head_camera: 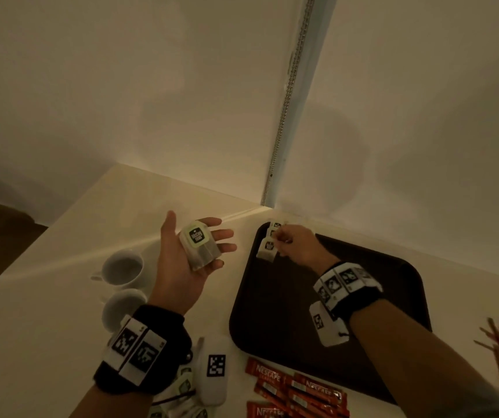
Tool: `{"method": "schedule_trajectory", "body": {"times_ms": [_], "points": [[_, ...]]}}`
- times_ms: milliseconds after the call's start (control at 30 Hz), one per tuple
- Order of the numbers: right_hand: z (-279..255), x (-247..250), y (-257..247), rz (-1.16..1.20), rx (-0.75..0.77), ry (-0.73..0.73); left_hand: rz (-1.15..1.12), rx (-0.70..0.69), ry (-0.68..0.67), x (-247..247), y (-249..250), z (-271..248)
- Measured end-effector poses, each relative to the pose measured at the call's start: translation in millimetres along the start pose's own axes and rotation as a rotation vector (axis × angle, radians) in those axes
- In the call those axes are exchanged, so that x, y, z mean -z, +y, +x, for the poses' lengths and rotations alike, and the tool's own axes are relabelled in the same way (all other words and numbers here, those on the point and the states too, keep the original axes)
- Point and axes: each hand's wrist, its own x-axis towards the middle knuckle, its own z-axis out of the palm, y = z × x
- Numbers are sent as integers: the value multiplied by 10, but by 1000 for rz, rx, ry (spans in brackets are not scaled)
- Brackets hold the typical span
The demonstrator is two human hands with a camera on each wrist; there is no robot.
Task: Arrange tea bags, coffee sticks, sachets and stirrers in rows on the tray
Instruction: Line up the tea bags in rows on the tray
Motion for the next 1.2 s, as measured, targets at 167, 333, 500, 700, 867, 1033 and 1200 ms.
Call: {"method": "schedule_trajectory", "body": {"times_ms": [167, 333, 500, 700, 867, 1033, 1200], "points": [[298, -307, 399, -102, -70, 1, 23, 2, 21, 112, -64, 81], [477, -356, 500, -23, -63, 206, 46, 12, 30, 163, -109, 165], [597, -392, 551, -35, -82, 226, 66, 36, 22, 152, -135, 215], [538, -335, 302, 12, -38, 349, 137, 117, 7, 107, -173, 279], [-28, -78, -594, 268, 485, 113, 227, 166, -20, -24, -197, 318], [-248, 38, -864, 50, 658, 104, 218, 135, -87, -226, -167, 289], [-278, 262, -923, 68, 613, 182, 151, 100, -167, -277, -148, 267]]}}
